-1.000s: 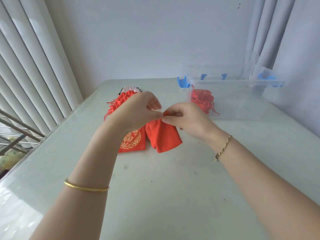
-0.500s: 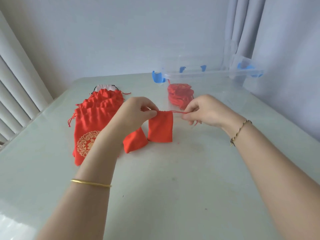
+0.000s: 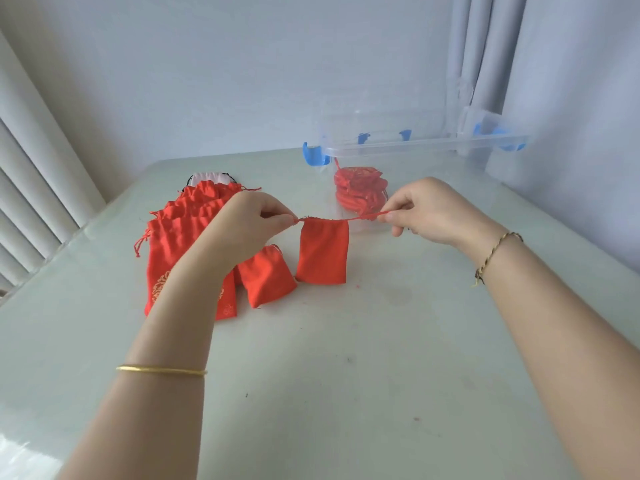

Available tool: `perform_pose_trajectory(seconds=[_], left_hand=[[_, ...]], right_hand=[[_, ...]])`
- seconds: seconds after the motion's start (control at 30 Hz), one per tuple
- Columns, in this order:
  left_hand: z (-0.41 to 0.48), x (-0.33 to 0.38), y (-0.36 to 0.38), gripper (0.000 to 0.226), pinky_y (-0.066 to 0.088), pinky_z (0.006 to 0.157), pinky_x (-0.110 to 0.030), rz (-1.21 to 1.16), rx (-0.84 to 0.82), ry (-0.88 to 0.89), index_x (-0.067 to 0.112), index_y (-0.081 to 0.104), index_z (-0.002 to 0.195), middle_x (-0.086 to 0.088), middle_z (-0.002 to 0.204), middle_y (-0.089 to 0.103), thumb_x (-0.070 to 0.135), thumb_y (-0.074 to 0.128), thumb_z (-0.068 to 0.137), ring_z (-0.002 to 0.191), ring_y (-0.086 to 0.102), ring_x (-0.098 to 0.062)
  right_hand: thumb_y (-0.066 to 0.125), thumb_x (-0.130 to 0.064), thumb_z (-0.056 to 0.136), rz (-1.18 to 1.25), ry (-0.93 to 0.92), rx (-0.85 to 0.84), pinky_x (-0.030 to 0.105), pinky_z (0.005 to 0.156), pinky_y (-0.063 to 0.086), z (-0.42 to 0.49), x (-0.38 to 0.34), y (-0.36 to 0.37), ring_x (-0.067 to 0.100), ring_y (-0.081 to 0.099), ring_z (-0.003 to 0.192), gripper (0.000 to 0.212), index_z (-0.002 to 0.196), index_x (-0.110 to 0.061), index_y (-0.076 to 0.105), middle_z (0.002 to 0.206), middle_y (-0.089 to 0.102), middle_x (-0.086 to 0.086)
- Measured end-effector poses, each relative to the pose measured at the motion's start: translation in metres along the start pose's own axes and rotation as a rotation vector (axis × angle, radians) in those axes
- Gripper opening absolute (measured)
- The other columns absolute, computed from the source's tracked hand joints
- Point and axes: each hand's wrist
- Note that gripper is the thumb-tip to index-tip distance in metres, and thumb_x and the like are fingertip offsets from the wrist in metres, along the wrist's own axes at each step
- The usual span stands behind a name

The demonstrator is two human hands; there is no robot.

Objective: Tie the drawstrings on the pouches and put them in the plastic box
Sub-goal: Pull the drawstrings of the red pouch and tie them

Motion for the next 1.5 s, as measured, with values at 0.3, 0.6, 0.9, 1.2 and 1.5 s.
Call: perform_pose_trajectory(seconds=[0.3,0.6,0.9,1.2,1.5], left_hand=[[-0.001,-0.005,-0.008,0.016,0.037,0.058,-0.016,0.056,0.092,-0.058,0.008,0.070,0.094,-0.006,0.085,0.064,0.006,0.055,0.088,0.067,0.052,-0.012],[-0.002,-0.015,-0.014,0.020,0.025,0.047,-0.025,0.105,0.277,-0.127,0.002,0.066,0.085,0.001,0.052,0.041,0.021,0.059,0.089,0.046,0.033,-0.013],[0.003,-0.016,-0.012,0.038,0.033,0.052,-0.026,-0.282,0.304,-0.322,0.014,0.057,0.060,-0.002,0.055,0.043,0.029,0.047,0.094,0.048,0.034,-0.015],[0.005,-0.009,-0.012,0.038,0.033,0.046,-0.017,-0.976,0.279,-0.448,0.019,0.042,0.058,0.007,0.050,0.048,0.025,0.043,0.096,0.046,0.040,-0.007],[-0.005,0.040,0.001,0.034,0.053,0.068,-0.024,-1.167,-0.123,-0.123,0.015,0.055,0.075,0.003,0.065,0.057,0.031,0.037,0.099,0.056,0.056,-0.009]], right_hand=[[0.057,-0.006,0.086,-0.062,0.033,0.069,0.010,0.041,0.036,0.002,0.009,-0.002,0.007,0.049,0.051,0.010,0.084,-0.013,0.063,0.069,0.067,0.003],[0.050,-0.023,0.093,0.020,0.124,0.074,0.023,0.049,0.034,0.002,0.018,-0.001,0.013,0.052,0.053,0.022,0.074,-0.012,0.055,0.066,0.064,0.001],[0.046,-0.030,0.093,1.478,0.657,-0.284,0.010,0.029,0.021,0.009,0.026,0.010,0.001,0.034,0.029,0.033,0.061,-0.020,0.048,0.042,0.041,-0.010],[0.039,-0.019,0.094,1.463,0.738,-0.035,0.011,0.026,0.019,0.014,0.034,0.008,0.002,0.028,0.023,0.032,0.062,-0.021,0.041,0.033,0.035,-0.009],[0.049,-0.022,0.094,0.987,0.101,0.053,0.016,0.037,0.025,-0.003,-0.030,-0.007,0.008,0.035,0.038,0.031,0.065,-0.015,0.054,0.046,0.047,-0.004]])
Point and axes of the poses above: each hand's wrist, its own z-axis towards the middle knuckle, its own y-axis out of the palm, x = y × z
